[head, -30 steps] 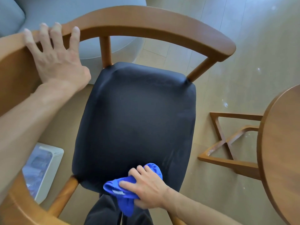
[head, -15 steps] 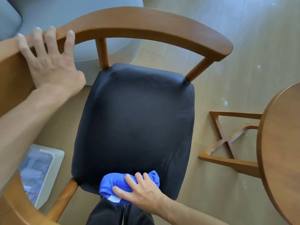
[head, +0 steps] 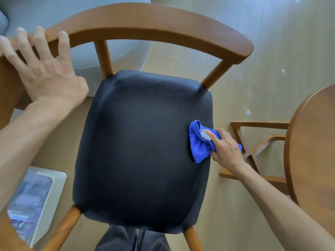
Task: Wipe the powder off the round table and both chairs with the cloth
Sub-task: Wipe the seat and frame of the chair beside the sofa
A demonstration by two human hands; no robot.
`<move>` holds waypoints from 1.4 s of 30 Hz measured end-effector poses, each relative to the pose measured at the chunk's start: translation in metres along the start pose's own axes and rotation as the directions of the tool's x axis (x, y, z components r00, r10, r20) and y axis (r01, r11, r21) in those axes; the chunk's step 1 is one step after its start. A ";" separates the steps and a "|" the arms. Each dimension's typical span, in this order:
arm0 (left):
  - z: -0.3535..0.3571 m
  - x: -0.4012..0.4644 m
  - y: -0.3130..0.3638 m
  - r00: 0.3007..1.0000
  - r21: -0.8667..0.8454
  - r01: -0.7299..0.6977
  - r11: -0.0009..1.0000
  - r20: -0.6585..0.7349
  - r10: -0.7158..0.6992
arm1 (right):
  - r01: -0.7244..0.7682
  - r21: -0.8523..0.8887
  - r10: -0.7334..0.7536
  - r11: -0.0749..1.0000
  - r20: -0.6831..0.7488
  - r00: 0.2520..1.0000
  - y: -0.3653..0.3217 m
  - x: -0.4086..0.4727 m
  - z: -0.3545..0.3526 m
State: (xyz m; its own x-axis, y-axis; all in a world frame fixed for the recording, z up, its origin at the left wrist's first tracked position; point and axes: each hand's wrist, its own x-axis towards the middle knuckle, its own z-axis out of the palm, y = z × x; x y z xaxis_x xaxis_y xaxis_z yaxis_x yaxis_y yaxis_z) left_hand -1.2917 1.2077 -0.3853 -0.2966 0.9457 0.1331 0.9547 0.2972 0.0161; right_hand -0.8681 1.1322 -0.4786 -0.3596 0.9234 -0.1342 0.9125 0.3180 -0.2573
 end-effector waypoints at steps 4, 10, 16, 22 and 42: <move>-0.001 -0.002 0.005 1.000 0.017 -0.011 1.000 -0.002 0.011 | -0.491 0.316 0.540 0.812 -0.088 0.837 -0.035 -0.021 0.029; -0.007 -0.003 0.006 1.000 0.086 -0.024 0.996 -0.006 0.025 | -0.317 0.289 0.322 0.903 0.029 0.946 -0.105 -0.078 0.037; -0.013 -0.005 0.007 0.999 0.136 -0.029 0.990 0.034 0.025 | 0.339 0.086 -0.350 0.937 0.262 0.899 -0.160 -0.125 0.056; -0.016 -0.005 0.006 0.997 0.172 -0.037 0.984 0.070 0.025 | 0.274 -0.032 -0.272 0.961 0.058 0.960 -0.100 -0.007 0.021; -0.002 -0.004 0.002 0.999 0.199 -0.051 0.979 0.021 0.048 | -0.434 0.223 0.442 0.873 0.018 0.897 -0.211 0.172 0.043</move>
State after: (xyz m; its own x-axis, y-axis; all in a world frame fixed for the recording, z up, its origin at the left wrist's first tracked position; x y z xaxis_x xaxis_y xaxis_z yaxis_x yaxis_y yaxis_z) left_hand -1.2890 1.2041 -0.3834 -0.2507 0.9614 0.1132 0.9447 0.2685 -0.1880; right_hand -1.1305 1.2145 -0.4887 0.0770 0.9649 -0.2511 0.9090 -0.1714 -0.3800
